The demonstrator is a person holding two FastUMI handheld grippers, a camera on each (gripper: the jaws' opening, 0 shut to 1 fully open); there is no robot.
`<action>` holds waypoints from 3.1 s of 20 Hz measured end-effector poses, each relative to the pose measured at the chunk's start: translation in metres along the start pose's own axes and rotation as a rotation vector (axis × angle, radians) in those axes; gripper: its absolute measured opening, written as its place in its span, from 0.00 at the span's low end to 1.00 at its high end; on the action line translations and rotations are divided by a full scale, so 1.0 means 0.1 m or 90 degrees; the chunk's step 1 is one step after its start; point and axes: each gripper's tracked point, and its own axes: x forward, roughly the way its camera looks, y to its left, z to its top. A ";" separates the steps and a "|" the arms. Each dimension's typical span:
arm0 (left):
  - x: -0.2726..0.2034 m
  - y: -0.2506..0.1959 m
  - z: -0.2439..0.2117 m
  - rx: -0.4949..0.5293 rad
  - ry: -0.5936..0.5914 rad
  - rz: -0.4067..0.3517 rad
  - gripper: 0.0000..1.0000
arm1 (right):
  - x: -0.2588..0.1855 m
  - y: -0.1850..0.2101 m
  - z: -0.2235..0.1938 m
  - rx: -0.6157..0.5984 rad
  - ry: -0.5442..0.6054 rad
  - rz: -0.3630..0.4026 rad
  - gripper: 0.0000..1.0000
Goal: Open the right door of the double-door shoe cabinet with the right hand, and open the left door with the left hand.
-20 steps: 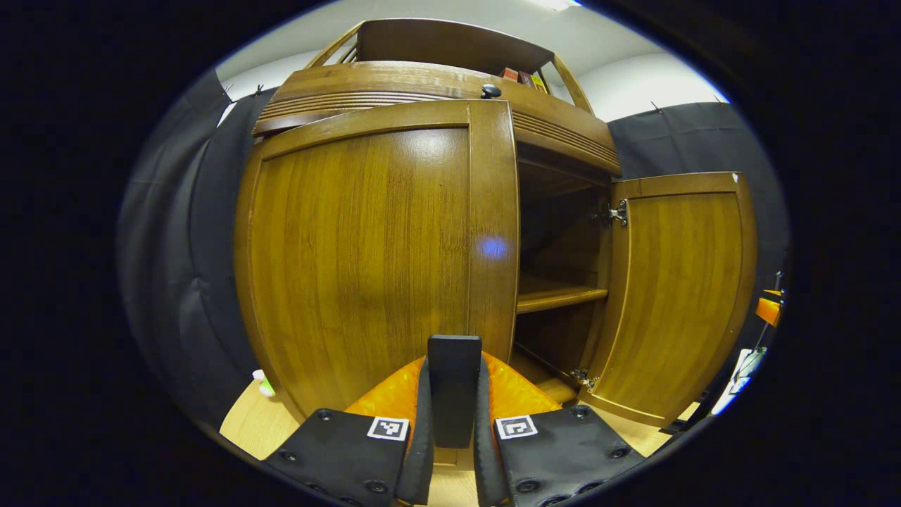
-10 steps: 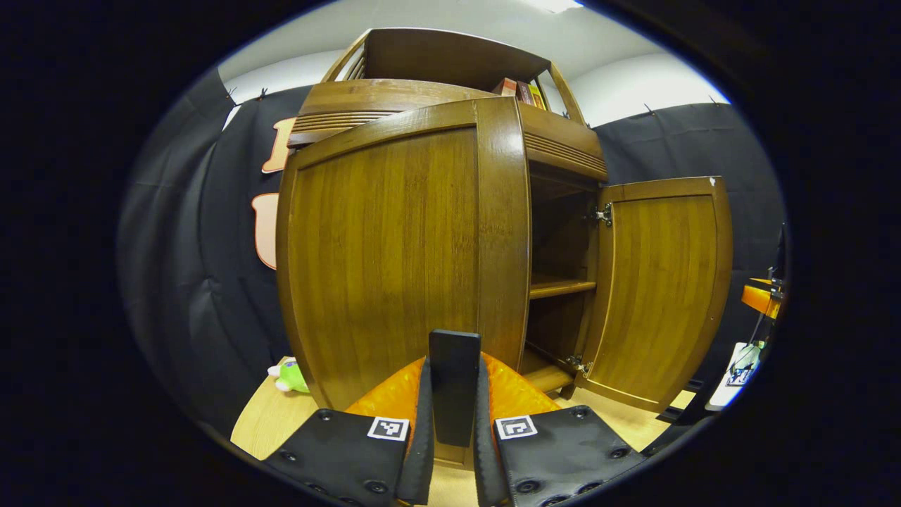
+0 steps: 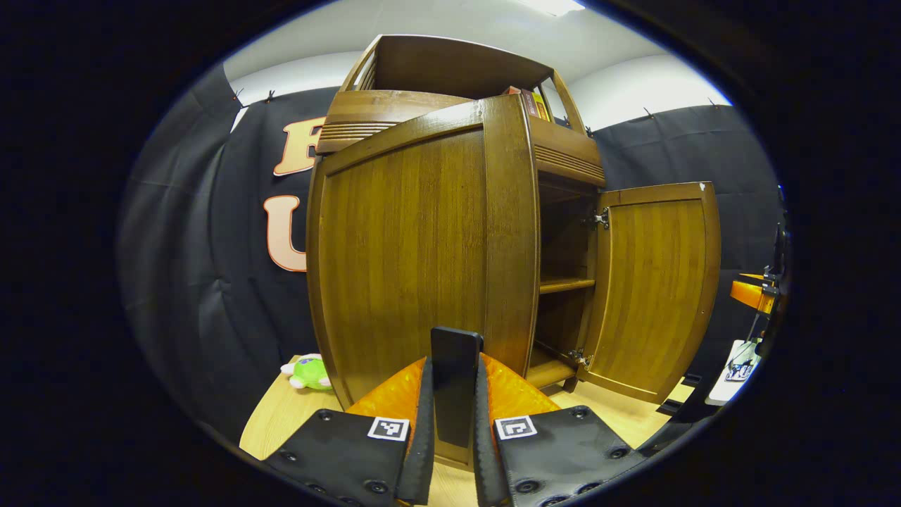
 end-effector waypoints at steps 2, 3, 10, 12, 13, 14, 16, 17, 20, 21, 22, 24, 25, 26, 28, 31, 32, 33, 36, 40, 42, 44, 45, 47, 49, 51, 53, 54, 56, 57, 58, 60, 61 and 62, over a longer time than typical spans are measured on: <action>-0.09 0.09 0.01 0.003 0.002 0.009 0.31 | 0.00 0.07 0.03 0.001 -0.003 0.007 0.87; -0.14 0.12 0.01 0.003 0.003 0.014 0.31 | 0.00 0.11 0.05 0.001 -0.004 0.011 0.87; -0.40 0.39 0.01 -0.004 0.003 0.039 0.24 | -0.01 0.37 0.08 0.003 -0.008 0.042 0.87; -0.46 0.47 0.01 0.003 0.005 0.048 0.22 | 0.00 0.44 0.08 0.001 -0.009 0.050 0.87; -0.50 0.51 0.02 0.004 0.005 0.053 0.22 | 0.00 0.47 0.09 0.000 -0.010 0.054 0.87; -0.52 0.54 0.02 0.006 0.005 0.058 0.22 | 0.00 0.50 0.09 0.000 -0.010 0.057 0.87; -0.59 0.66 0.02 0.013 0.006 0.072 0.19 | 0.02 0.56 0.10 0.000 -0.008 0.062 0.87; -0.62 0.71 0.02 0.013 0.003 0.078 0.18 | 0.02 0.59 0.11 0.002 -0.008 0.065 0.87; -0.72 0.91 0.01 0.018 0.004 0.102 0.13 | 0.04 0.66 0.13 0.009 -0.012 0.071 0.87; -0.77 0.96 0.02 0.018 0.005 0.108 0.13 | 0.05 0.68 0.13 0.013 -0.011 0.073 0.87; -0.80 1.01 0.03 0.013 0.002 0.112 0.13 | 0.06 0.71 0.12 0.016 -0.009 0.075 0.87; -0.84 1.09 0.03 0.006 0.002 0.118 0.13 | 0.09 0.76 0.11 0.021 -0.004 0.079 0.97; -0.84 1.12 0.02 0.003 0.002 0.118 0.13 | 0.10 0.80 0.11 0.022 -0.004 0.081 0.97; -0.85 1.14 0.02 0.001 0.002 0.118 0.13 | 0.10 0.81 0.11 0.023 -0.003 0.083 0.97; -0.88 1.19 0.01 0.002 0.002 0.120 0.13 | 0.10 0.84 0.10 0.023 -0.002 0.085 0.97; -0.92 1.24 0.03 -0.002 -0.001 0.120 0.13 | 0.12 0.84 0.12 0.026 -0.005 0.087 0.97; -0.92 1.26 0.02 -0.001 0.000 0.120 0.12 | 0.12 0.84 0.11 0.027 -0.004 0.087 0.97; -0.95 1.27 0.02 0.003 0.001 0.122 0.12 | 0.13 0.83 0.09 0.028 -0.003 0.086 0.97; -1.00 1.34 0.02 0.010 -0.002 0.134 0.12 | 0.16 0.80 0.06 0.031 0.002 0.083 0.87; -1.10 1.45 0.03 0.006 0.001 0.148 0.12 | 0.18 0.83 0.02 0.037 0.009 0.088 0.87; -1.14 1.53 0.04 0.006 -0.002 0.157 0.13 | 0.18 0.83 0.02 0.037 0.009 0.089 0.87; -1.20 1.62 0.04 0.005 -0.003 0.170 0.12 | 0.19 0.85 0.01 0.037 0.009 0.091 0.97; -1.22 1.68 0.05 0.005 -0.003 0.179 0.12 | 0.20 0.86 0.01 0.035 0.008 0.091 0.97; -1.30 1.80 0.05 0.001 -0.008 0.192 0.12 | 0.22 0.86 0.03 0.034 0.008 0.092 0.97; -1.31 1.71 0.18 -0.014 -0.021 0.184 0.07 | 0.22 0.86 0.01 0.040 0.010 0.093 0.98; -1.38 1.66 0.27 -0.014 -0.032 0.186 0.07 | 0.25 0.88 0.01 0.044 0.011 0.093 0.97; -1.45 1.58 0.37 -0.006 -0.037 0.195 0.13 | 0.26 0.88 0.02 0.043 0.014 0.093 0.87; -1.48 1.52 0.44 0.000 -0.038 0.199 0.07 | 0.27 0.89 0.02 0.044 0.015 0.094 0.87; -1.56 1.40 0.52 0.008 -0.036 0.210 0.07 | 0.29 0.89 0.05 0.046 0.015 0.096 0.87; -1.59 1.36 0.52 0.002 -0.024 0.220 0.07 | 0.30 0.90 0.06 0.047 0.013 0.098 0.87; -1.59 1.29 0.53 -0.009 -0.019 0.218 0.07 | 0.31 0.92 0.07 0.048 0.010 0.101 0.87; -1.60 1.15 0.60 -0.028 -0.021 0.213 0.07 | 0.34 0.91 0.07 0.049 0.010 0.105 0.97; -1.60 1.12 0.64 -0.035 -0.025 0.219 0.07 | 0.35 0.91 0.05 0.050 0.014 0.107 0.87; -1.59 1.09 0.69 -0.037 -0.030 0.221 0.07 | 0.36 0.92 0.04 0.050 0.017 0.109 0.97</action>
